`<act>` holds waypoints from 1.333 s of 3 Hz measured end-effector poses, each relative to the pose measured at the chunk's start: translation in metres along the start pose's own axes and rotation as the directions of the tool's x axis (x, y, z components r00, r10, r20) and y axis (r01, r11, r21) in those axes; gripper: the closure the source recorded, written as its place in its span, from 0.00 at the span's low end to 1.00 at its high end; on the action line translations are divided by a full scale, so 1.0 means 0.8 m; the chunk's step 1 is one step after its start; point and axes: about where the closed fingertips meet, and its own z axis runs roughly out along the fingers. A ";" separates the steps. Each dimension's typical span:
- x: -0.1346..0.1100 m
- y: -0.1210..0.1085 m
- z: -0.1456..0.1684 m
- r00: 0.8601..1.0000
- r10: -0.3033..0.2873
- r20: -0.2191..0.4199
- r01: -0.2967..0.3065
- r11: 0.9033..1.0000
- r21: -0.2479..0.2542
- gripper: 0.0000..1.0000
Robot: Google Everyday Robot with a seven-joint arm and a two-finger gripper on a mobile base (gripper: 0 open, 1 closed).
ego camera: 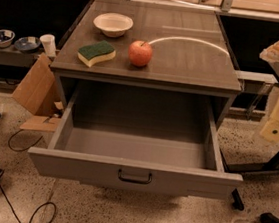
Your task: Place sponge into top drawer
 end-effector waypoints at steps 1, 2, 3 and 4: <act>0.000 0.000 0.000 1.000 0.000 0.000 0.000 1.000 0.000 0.00; -0.027 0.000 -0.009 0.993 -0.093 0.073 0.092 0.996 0.014 0.00; -0.068 -0.004 -0.024 0.969 -0.222 0.105 0.219 0.975 0.045 0.00; -0.137 -0.001 -0.044 0.921 -0.375 0.104 0.368 0.927 0.078 0.00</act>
Offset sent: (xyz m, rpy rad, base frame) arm 0.0033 0.0260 0.0065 0.0972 -0.0428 0.1619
